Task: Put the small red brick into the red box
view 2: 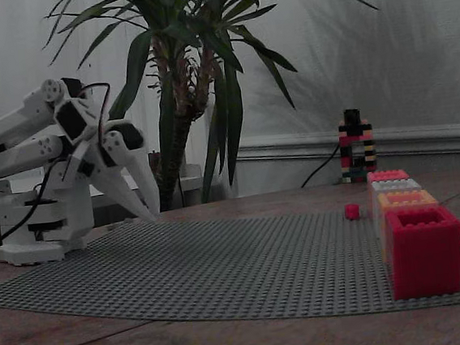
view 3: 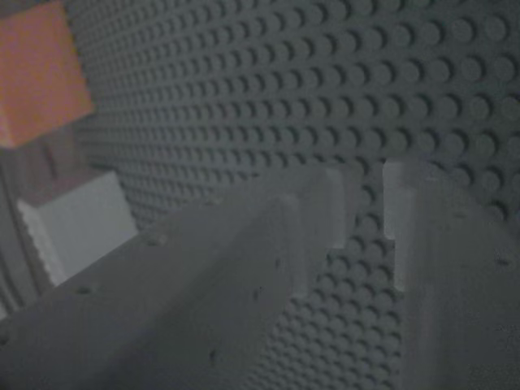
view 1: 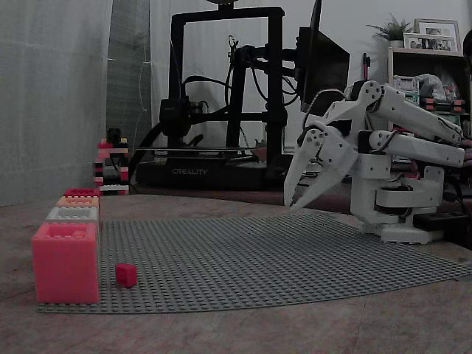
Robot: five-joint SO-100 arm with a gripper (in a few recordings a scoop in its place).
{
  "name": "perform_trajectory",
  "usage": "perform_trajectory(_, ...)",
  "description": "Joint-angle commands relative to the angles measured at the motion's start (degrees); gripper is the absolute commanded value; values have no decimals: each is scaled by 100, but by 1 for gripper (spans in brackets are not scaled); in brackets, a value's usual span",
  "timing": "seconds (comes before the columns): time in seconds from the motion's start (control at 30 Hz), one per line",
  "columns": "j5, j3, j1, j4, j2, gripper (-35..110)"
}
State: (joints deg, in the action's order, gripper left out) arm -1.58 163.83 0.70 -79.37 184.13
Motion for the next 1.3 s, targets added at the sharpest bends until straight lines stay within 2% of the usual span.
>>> perform_trajectory(0.0, 149, 9, -53, -114, 44, 0)
perform_trajectory(0.43, 18, 18, -62, -62, 44, 0)
perform_trajectory(0.67, -773, -431, -255, 1037, -1046, 0)
perform_trajectory(0.97, -2918, -2470, -1512, 2285, -3199, 0)
perform_trajectory(1.27, -5599, -5238, -2268, 2452, -6504, 2)
